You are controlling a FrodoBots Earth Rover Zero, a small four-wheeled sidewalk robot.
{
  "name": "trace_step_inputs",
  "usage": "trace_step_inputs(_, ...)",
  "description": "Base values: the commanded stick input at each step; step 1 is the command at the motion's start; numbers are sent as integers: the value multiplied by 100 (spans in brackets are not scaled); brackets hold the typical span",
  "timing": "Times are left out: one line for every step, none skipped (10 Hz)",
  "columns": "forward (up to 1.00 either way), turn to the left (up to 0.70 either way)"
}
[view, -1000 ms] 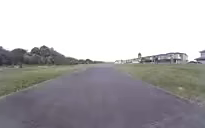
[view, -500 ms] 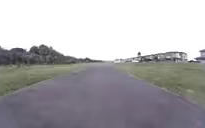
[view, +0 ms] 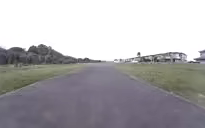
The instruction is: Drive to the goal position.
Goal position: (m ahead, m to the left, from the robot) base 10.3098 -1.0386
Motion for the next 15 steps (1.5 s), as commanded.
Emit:
trace_step_inputs(70, 0)
trace_step_inputs(70, 0)
trace_step_inputs(70, 0)
trace_step_inputs(70, 0)
trace_step_inputs(70, 0)
trace_step_inputs(70, 0)
trace_step_inputs(70, 0)
trace_step_inputs(70, 0)
trace_step_inputs(70, 0)
trace_step_inputs(70, 0)
trace_step_inputs(70, 0)
trace_step_inputs(70, 0)
trace_step_inputs(70, 0)
trace_step_inputs(70, 0)
trace_step_inputs(70, 0)
